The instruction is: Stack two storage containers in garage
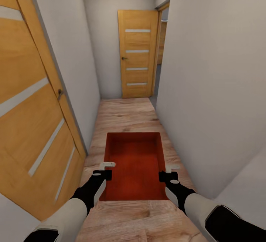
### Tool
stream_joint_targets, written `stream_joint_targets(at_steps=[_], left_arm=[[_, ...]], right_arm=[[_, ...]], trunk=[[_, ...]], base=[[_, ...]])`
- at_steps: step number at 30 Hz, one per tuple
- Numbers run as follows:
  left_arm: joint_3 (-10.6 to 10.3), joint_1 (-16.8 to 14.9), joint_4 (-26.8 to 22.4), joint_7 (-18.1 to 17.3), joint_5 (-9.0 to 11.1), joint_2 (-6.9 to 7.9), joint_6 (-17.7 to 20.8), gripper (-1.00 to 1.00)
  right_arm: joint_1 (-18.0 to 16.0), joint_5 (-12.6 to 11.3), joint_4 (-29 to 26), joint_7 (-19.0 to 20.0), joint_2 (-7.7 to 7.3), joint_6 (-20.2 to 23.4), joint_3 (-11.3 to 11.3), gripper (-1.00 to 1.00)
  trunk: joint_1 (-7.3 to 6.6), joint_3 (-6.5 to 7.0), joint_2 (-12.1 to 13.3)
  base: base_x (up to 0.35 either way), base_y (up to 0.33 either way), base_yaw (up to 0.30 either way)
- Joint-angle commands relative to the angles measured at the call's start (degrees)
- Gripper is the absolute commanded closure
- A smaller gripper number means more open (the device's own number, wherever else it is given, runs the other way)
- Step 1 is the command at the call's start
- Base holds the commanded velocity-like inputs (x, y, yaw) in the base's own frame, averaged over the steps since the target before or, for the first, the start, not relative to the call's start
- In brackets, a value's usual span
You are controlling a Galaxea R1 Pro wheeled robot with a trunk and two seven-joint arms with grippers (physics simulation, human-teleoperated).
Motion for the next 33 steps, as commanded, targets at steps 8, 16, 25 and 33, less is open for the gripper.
stream_joint_targets(at_steps=[8, 16, 25, 33], left_arm=[[-0.65, 0.0, 2.8, 0.44, 0.79, 0.06, 1.25, 1.0], [-0.65, 0.0, 2.8, 0.44, 0.79, 0.06, 1.25, 1.0], [-0.65, 0.0, 2.8, 0.44, 0.79, 0.06, 1.25, 1.0], [-0.65, 0.0, 2.8, 0.44, 0.79, 0.06, 1.25, 1.0]], right_arm=[[-0.11, 0.47, -0.16, -0.35, -0.01, -0.26, -1.11, 1.0], [-0.11, 0.47, -0.16, -0.33, -0.01, -0.26, -1.11, 1.0], [-0.11, 0.47, -0.15, -0.34, -0.04, -0.26, -1.11, 1.0], [-0.11, 0.47, -0.15, -0.35, -0.04, -0.26, -1.11, 1.0]], trunk=[[0.07, -0.1, -0.12], [0.07, -0.1, -0.12], [0.07, -0.1, -0.12], [0.07, -0.1, -0.12]], base=[[0.323, 0.0, 0.0], [0.323, 0.0, 0.0], [0.323, 0.0, 0.0], [0.323, 0.0, 0.0]])
